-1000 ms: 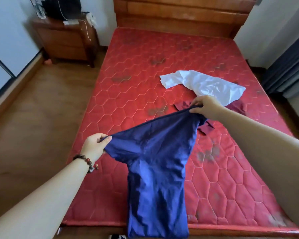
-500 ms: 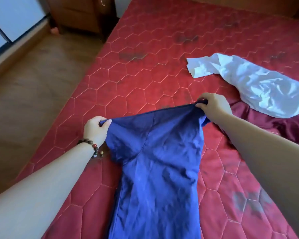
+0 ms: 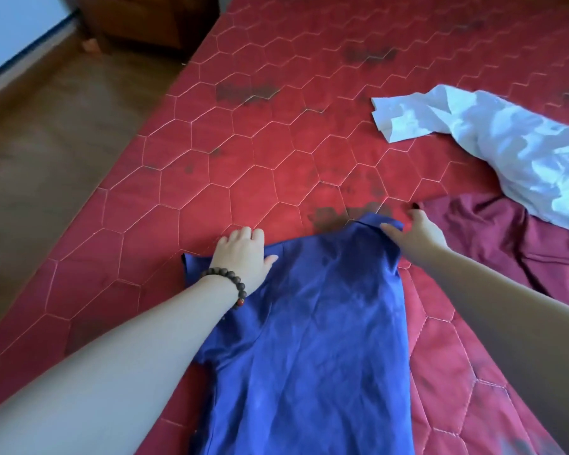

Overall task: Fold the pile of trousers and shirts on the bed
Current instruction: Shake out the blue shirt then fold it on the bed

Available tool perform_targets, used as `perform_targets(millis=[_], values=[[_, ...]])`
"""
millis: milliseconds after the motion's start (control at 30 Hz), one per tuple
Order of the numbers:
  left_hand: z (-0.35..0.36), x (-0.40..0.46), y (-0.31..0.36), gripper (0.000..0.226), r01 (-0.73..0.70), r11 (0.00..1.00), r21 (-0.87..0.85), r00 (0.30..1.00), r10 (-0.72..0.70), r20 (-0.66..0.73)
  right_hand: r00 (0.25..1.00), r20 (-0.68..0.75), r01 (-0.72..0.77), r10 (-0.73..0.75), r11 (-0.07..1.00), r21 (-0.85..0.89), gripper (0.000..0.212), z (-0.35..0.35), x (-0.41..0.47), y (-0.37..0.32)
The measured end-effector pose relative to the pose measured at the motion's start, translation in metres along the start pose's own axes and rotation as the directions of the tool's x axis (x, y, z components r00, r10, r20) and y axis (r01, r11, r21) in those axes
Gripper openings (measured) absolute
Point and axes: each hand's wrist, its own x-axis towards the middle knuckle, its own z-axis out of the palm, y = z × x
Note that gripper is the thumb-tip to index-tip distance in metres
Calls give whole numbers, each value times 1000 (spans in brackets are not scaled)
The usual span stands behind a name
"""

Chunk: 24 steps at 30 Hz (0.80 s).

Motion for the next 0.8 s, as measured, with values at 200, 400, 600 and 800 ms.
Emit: perform_targets(millis=[200,400,600,800], values=[[7,12,-6,29,-33,999,-14,999,32,-32,995,-84,-31,45,986,161,32,12,10,-2],[-19,42,7,38,113,994,-8,976,-112,-184,984,-157,101,-82,988,118,68,-10,19,-28],[13,-2,86,44,-238,965,-106,956,214,-200,820,-165,504,-548,828,-245,43,58,-59,-15],[47,-6,94,60,-133,990,-43,989,130,-70,828,-1,512,-560,758,-403,57,91,-54,2]])
